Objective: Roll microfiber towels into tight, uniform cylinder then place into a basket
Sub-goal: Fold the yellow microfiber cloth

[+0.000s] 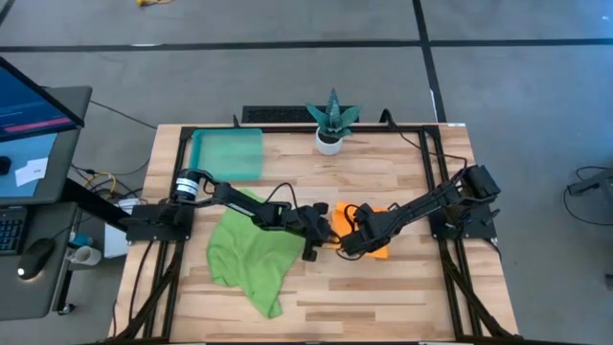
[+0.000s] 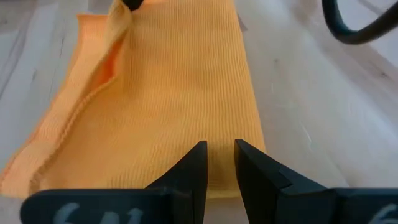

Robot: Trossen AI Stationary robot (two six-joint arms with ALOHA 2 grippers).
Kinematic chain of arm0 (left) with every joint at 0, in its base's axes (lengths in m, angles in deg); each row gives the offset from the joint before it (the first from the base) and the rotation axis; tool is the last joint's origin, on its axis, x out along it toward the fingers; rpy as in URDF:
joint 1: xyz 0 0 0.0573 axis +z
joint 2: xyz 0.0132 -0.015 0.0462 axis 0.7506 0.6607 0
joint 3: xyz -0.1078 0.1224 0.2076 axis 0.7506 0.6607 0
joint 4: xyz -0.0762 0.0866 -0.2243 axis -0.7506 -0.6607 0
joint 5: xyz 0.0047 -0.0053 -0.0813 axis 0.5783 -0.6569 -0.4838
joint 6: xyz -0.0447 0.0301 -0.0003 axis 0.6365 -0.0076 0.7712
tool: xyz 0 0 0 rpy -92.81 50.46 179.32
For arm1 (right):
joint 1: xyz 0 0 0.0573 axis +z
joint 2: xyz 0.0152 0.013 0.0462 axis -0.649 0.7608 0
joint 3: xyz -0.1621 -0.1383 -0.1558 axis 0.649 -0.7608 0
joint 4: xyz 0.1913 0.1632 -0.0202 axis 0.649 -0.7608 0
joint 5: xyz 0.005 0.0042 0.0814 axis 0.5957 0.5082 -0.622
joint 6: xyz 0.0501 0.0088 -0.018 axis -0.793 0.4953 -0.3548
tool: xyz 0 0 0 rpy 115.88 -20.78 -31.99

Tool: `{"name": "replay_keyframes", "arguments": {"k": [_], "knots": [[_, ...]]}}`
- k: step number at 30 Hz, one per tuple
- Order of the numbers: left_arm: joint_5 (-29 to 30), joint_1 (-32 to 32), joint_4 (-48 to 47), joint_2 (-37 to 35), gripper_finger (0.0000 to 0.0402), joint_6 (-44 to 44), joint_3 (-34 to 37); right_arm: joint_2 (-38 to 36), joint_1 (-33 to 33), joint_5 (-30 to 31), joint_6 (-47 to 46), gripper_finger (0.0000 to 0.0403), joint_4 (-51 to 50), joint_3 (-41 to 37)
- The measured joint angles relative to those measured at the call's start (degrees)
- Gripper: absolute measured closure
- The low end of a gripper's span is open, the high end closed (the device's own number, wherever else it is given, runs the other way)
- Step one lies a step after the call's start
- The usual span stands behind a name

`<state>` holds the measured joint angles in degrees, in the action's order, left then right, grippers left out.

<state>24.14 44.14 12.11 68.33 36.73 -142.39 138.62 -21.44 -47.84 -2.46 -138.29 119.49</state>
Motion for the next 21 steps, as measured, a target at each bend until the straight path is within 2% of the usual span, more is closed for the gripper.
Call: {"name": "replay_keyframes", "arguments": {"k": [8,14,18,21], "knots": [[0.04,0.13,-3.16,0.0,0.0329,0.06,0.0,0.0,-0.52,0.61,0.11,0.027,-0.73,0.0],[0.22,0.13,-3.29,0.0,0.0329,0.11,0.0,-0.04,-2.37,2.36,-0.83,0.0209,-8.1,0.02],[0.69,-0.12,-3.37,-0.1,0.0329,0.11,0.0,-0.46,-2.07,4.28,-0.9,0.019,-8.9,0.02],[3.02,-0.95,-5.31,-1.34,0.0329,-1.31,0.0,-1.71,0.35,5.35,-0.46,0.019,-5.73,0.02]]}}
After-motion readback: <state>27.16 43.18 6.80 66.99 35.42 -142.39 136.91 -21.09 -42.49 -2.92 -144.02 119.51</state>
